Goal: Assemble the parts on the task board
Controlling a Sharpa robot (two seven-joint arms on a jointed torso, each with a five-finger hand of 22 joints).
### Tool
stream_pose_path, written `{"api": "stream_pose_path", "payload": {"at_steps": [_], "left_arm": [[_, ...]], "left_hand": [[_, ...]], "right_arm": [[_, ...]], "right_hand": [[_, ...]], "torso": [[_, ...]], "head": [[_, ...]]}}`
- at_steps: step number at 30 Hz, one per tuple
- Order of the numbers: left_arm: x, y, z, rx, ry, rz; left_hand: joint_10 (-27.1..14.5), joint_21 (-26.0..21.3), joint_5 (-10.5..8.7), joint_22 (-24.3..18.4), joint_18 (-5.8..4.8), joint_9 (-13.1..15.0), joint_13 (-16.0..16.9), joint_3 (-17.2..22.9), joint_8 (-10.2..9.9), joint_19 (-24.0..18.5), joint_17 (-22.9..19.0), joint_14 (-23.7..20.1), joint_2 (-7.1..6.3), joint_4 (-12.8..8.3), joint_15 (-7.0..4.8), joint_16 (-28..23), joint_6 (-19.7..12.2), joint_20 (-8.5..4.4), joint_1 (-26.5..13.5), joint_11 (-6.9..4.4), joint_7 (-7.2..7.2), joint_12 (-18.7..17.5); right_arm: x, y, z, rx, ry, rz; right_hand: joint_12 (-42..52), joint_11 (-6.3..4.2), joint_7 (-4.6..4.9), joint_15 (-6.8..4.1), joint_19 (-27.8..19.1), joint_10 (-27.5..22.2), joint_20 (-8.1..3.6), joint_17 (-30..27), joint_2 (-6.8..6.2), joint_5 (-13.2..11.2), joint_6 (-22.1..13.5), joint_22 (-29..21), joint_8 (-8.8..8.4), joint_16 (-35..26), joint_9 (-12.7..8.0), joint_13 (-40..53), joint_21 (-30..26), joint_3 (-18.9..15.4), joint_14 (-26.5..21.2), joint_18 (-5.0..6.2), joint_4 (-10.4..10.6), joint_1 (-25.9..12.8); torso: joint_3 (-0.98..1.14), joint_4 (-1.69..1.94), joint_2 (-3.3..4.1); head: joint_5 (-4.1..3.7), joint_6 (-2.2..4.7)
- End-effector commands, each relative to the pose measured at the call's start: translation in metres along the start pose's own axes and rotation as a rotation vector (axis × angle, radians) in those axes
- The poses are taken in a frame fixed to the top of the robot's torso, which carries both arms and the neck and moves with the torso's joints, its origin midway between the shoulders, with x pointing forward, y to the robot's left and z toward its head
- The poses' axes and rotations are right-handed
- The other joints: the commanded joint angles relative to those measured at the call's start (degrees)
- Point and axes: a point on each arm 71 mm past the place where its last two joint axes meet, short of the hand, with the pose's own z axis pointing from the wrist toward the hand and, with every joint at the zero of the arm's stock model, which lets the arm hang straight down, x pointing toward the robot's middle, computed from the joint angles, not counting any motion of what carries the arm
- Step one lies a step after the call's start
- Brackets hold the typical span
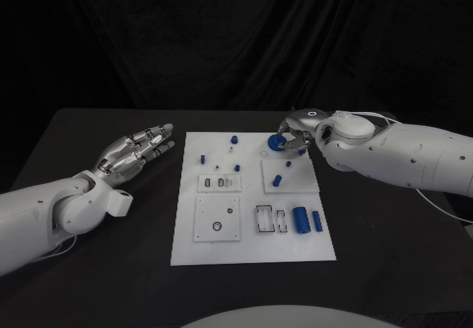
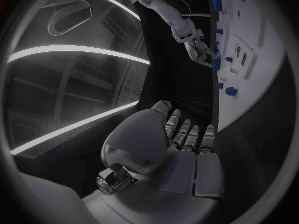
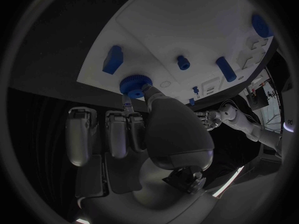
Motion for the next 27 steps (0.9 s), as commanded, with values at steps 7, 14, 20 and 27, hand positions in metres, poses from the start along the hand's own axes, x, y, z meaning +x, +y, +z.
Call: {"api": "stream_pose_path", "payload": {"at_steps": [7,14,20,27], "left_arm": [[0.002,-0.008,0.0,0.132,0.016,-0.017],[0.002,-0.008,0.0,0.13,0.015,-0.017],[0.0,-0.009,-0.003,0.126,0.009,-0.014],[0.0,-0.009,-0.004,0.123,0.009,-0.015]], "left_hand": [[-0.18,0.13,0.26,0.08,-0.05,0.02,-0.05,0.34,0.04,-0.03,0.07,0.06,0.07,-0.12,0.28,-0.03,-0.2,0.31,0.11,0.26,0.08,-0.15],[-0.27,0.15,0.23,0.09,-0.04,0.01,-0.06,0.69,-0.01,-0.01,0.08,0.06,0.17,-0.23,0.37,-0.03,-0.35,0.42,-0.04,0.31,0.15,-0.19],[-0.27,0.15,0.22,0.09,-0.04,0.02,-0.05,0.8,0.0,0.0,0.09,0.08,0.22,-0.26,0.39,-0.02,-0.31,0.45,-0.07,0.33,0.16,-0.17],[-0.22,0.18,0.12,0.11,0.01,0.04,-0.01,1.91,0.02,0.06,0.13,0.18,0.57,-0.58,0.58,0.01,-0.25,0.66,-0.34,0.51,0.2,0.0]], "right_arm": [[0.008,0.003,0.001,-0.001,0.028,-0.004],[0.006,0.005,-0.002,-0.041,-0.044,0.011],[0.0,0.008,-0.008,-0.081,-0.123,0.03],[-0.013,0.022,-0.016,-0.13,-0.167,0.047]], "right_hand": [[0.14,-0.24,-0.33,0.14,2.54,6.17,-0.13,15.08,0.24,1.94,3.55,12.76,2.32,0.17,2.74,15.07,-0.32,0.53,6.15,-0.44,-2.13,2.2],[0.14,-0.95,-1.12,-0.39,2.64,6.17,-0.69,15.08,0.8,9.77,5.66,12.92,5.49,0.17,7.22,15.07,-0.28,1.2,6.15,-0.47,-3.56,2.82],[0.14,-1.51,-1.68,-0.99,3.92,6.17,-1.26,15.08,0.7,18.66,6.14,13.75,6.75,0.17,10.44,15.07,1.13,2.21,6.15,-0.93,-2.62,0.52],[0.14,-1.34,-1.43,-1.01,4.03,6.17,-1.25,15.08,0.35,18.77,5.62,13.83,6.44,0.17,10.83,15.07,1.24,2.58,6.15,-0.97,-2.24,-0.29]], "torso": [[-0.04,-0.09,-0.05],[-0.06,-0.08,-0.05],[-0.04,-0.02,-0.04],[-0.02,0.03,-0.03]], "head": [[0.11,-0.08],[0.54,-0.08],[0.91,-0.01],[0.97,-0.1]]}}
